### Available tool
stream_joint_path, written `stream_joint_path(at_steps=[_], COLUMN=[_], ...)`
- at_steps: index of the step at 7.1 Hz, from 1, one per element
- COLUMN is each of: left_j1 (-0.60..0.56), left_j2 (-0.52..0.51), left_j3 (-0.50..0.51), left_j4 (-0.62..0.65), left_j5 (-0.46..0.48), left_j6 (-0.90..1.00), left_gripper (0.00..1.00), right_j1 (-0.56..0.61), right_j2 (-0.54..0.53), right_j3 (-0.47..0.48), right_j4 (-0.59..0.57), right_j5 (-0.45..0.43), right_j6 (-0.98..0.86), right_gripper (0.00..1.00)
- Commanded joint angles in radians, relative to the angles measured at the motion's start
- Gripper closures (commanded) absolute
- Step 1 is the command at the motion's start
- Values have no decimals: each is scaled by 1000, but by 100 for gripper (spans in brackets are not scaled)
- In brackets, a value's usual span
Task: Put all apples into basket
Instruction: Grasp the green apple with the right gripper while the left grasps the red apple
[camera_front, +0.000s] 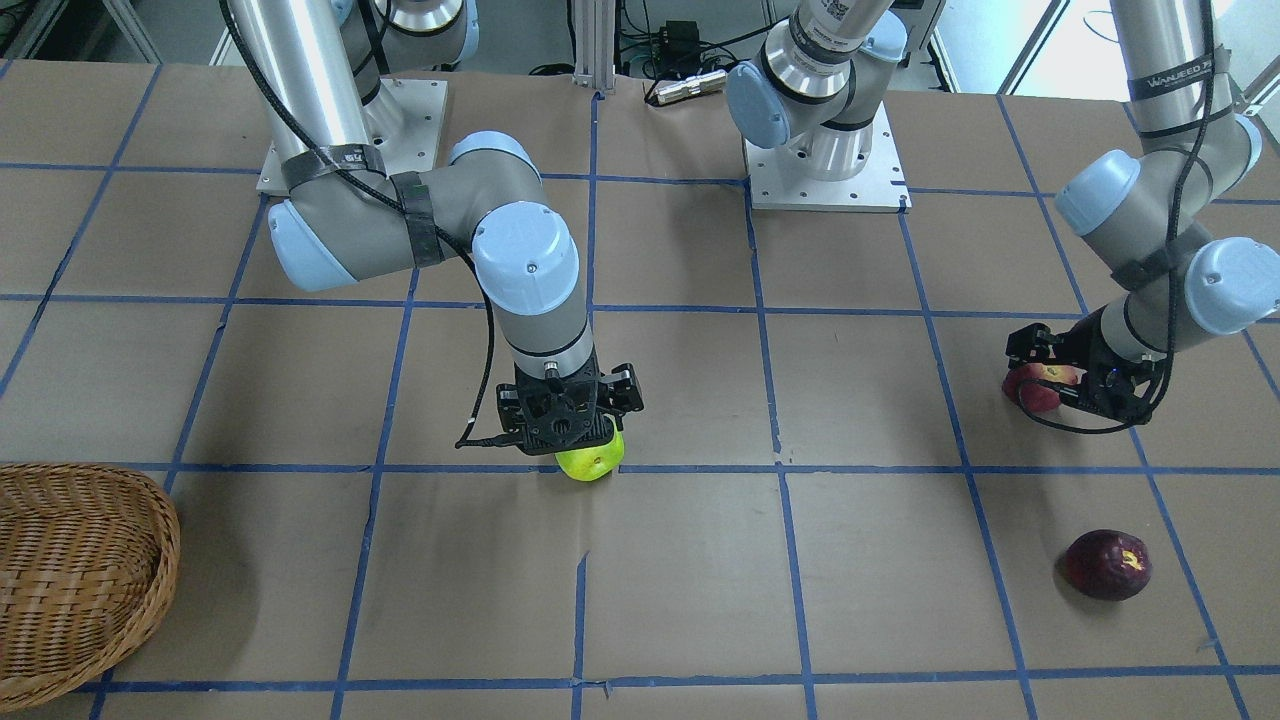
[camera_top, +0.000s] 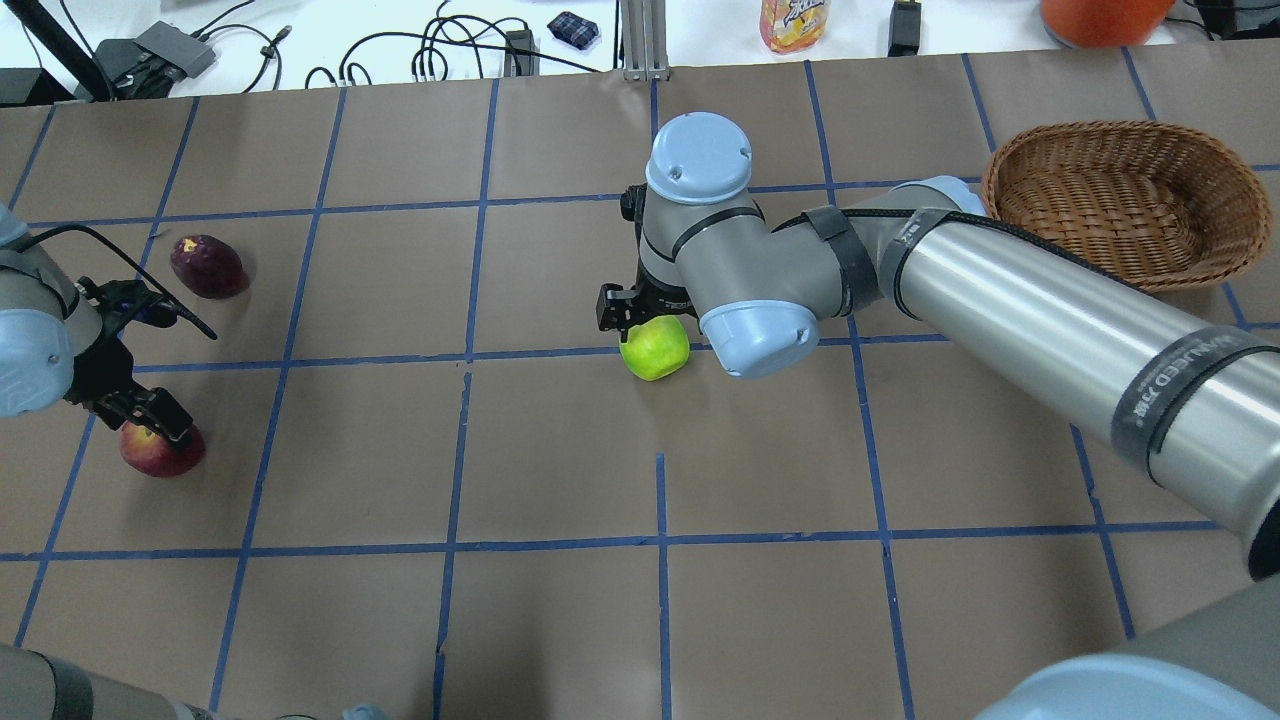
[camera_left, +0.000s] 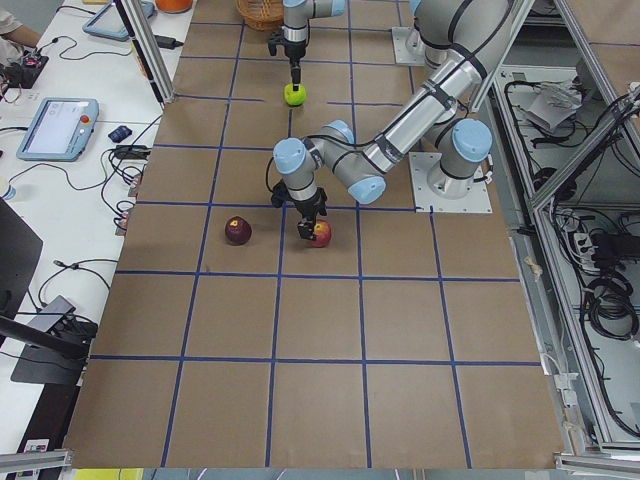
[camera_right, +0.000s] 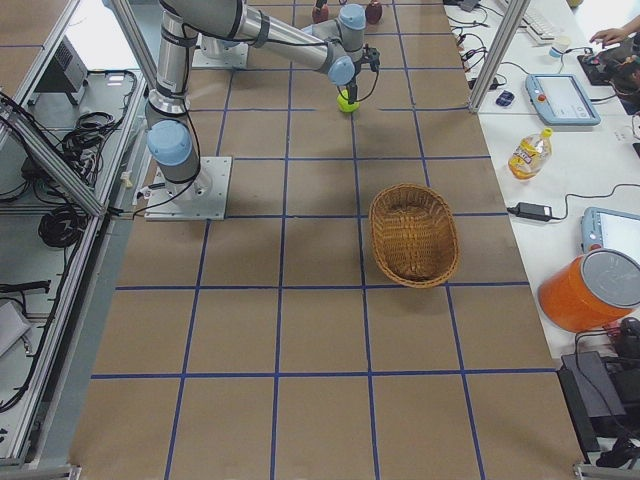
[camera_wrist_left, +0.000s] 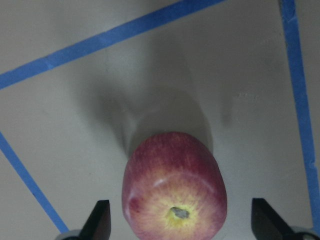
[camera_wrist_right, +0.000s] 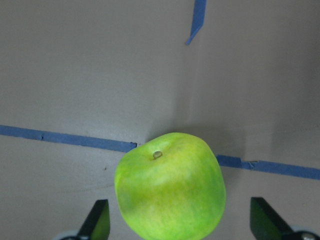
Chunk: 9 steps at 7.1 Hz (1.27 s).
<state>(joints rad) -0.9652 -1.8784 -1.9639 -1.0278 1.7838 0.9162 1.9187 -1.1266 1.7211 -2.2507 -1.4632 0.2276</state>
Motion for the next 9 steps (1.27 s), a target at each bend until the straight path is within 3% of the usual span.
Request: stream_joint_path(at_steps=[1, 2, 3, 4, 5, 6, 8, 9], left_j1=[0, 0, -1, -3, -24, -64, -198, -248], left_j2=[-42, -47, -44, -19, -5, 2, 18, 3], left_j3=[-6, -3, -1, 13, 22, 42, 133, 210], left_j4=[31, 34, 35, 28, 19, 12, -55, -155], left_j5=[2, 5, 5, 8, 6, -9, -56, -73], left_j6=[-2, 0, 0, 0, -49, -103, -289, -401], left_gripper=[7, 46, 76, 85, 86, 86, 86, 86], right_j1=[0, 0, 0, 2, 3, 2, -10, -39], right_j2=[28, 33, 53, 73, 77, 71, 19, -48], right_j3=[-2, 0, -2, 0, -2, -2, -12, -34], right_j4=[-1, -3, -4, -66, -78, -73, -40, 77], right_j5=[14, 14, 14, 15, 15, 12, 8, -3], right_j6=[-4, -4, -2, -1, 6, 0, -14, -33], right_gripper=[0, 0, 0, 0, 17, 95, 100, 100])
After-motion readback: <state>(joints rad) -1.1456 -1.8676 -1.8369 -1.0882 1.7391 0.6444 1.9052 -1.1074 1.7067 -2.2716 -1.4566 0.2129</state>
